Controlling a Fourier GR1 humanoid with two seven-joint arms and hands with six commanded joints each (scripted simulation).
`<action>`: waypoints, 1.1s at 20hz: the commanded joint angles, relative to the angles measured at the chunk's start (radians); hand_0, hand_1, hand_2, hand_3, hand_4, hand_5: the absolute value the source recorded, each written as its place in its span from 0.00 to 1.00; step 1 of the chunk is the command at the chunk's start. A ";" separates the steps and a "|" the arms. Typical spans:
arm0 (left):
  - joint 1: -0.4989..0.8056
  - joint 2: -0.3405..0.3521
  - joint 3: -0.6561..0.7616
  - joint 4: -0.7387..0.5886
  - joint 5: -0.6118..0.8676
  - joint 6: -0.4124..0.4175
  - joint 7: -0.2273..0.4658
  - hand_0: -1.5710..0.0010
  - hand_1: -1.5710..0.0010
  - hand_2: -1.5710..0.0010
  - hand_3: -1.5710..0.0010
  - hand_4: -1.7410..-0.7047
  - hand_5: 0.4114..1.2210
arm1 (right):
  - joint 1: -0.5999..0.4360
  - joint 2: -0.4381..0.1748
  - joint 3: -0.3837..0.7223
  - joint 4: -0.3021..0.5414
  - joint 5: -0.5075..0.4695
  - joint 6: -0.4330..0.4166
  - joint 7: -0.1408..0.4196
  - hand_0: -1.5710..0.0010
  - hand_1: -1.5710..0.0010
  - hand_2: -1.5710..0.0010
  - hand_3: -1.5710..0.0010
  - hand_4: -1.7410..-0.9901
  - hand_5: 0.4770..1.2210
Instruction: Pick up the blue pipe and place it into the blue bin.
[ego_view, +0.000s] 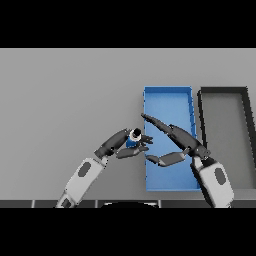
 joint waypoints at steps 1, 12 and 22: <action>0.004 -0.005 0.000 0.006 -0.003 -0.004 -0.002 0.00 0.00 0.00 0.00 0.26 1.00 | -0.025 0.009 0.013 0.001 -0.019 0.006 0.013 1.00 1.00 0.97 1.00 0.60 0.11; 0.014 -0.032 0.026 0.012 -0.033 -0.052 0.010 0.00 0.00 0.00 0.00 0.26 1.00 | -0.279 0.078 0.083 0.161 0.001 0.067 0.104 0.98 0.96 0.93 0.99 0.73 0.04; 0.029 -0.065 0.056 0.010 -0.011 -0.089 0.027 0.00 0.00 0.00 0.02 0.05 1.00 | -0.311 0.164 0.128 0.215 -0.019 0.068 0.097 0.18 0.18 0.17 0.30 0.18 0.39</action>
